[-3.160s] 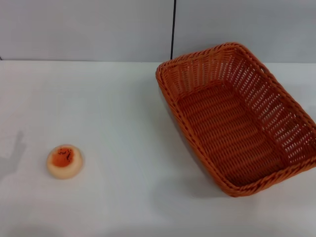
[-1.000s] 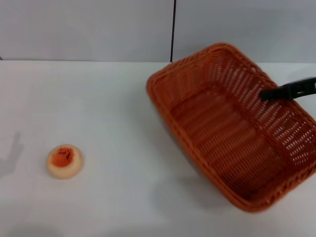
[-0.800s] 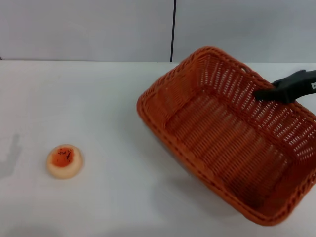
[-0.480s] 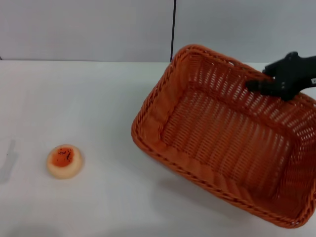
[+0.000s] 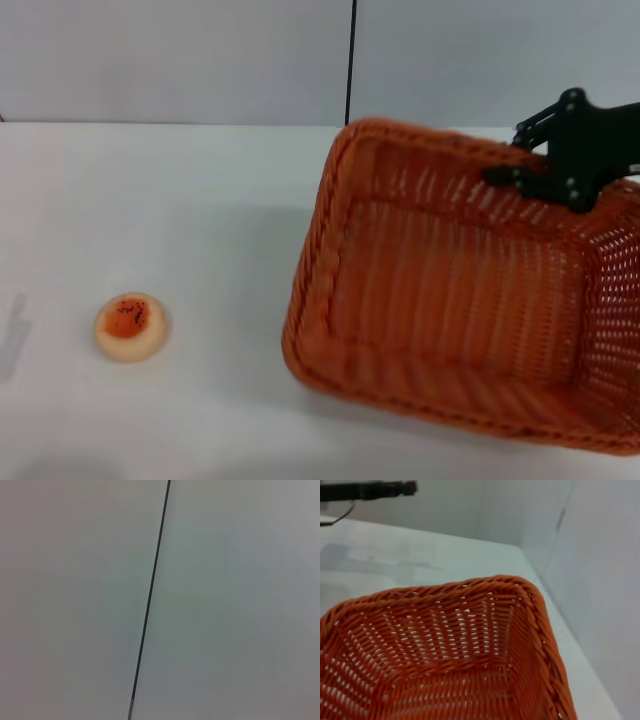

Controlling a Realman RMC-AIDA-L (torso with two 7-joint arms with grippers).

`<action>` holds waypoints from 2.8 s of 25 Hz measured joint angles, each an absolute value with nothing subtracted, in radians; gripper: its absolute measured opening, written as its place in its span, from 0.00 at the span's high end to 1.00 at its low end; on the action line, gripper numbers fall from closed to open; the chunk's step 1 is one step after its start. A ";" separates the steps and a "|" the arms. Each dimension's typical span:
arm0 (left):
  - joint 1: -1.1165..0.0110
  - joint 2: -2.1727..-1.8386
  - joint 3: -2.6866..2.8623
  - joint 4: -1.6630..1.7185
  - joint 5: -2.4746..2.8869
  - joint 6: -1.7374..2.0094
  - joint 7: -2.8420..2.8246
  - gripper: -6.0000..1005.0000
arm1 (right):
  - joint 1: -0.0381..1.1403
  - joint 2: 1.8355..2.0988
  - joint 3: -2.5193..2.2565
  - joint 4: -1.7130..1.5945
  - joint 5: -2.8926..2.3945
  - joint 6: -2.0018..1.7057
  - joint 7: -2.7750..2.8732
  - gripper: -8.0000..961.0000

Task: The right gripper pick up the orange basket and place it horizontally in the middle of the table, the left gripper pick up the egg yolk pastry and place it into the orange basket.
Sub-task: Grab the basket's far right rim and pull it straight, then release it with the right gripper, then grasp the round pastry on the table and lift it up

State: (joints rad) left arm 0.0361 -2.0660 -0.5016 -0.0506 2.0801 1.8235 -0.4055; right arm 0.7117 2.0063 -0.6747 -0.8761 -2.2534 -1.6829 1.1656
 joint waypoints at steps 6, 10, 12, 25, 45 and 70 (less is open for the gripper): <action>0.041 -2.067 -0.502 -0.051 2.081 1.837 -0.405 0.20 | 0.713 2.013 -0.742 -0.866 -2.256 -1.662 1.136 0.79; 0.041 -2.068 -0.502 -0.051 2.081 1.837 -0.405 0.20 | 0.713 2.026 -0.744 -0.855 -2.256 -1.633 1.086 0.79; 0.043 -2.068 -0.499 -0.052 2.082 1.838 -0.405 0.20 | 0.710 2.035 -0.746 -0.849 -2.256 -1.615 1.054 0.78; 0.050 -2.069 -0.486 -0.061 2.082 1.851 -0.405 0.20 | 0.728 2.059 -0.792 -0.770 -2.239 -1.523 0.935 0.76; 0.047 -2.069 -0.486 -0.060 2.082 1.854 -0.405 0.20 | 0.720 2.074 -0.878 -0.745 -2.152 -1.455 0.902 0.72; -0.089 -2.063 -0.007 0.269 2.082 1.821 -0.632 0.20 | 0.171 2.075 -0.719 -0.719 -1.247 -1.838 0.980 0.54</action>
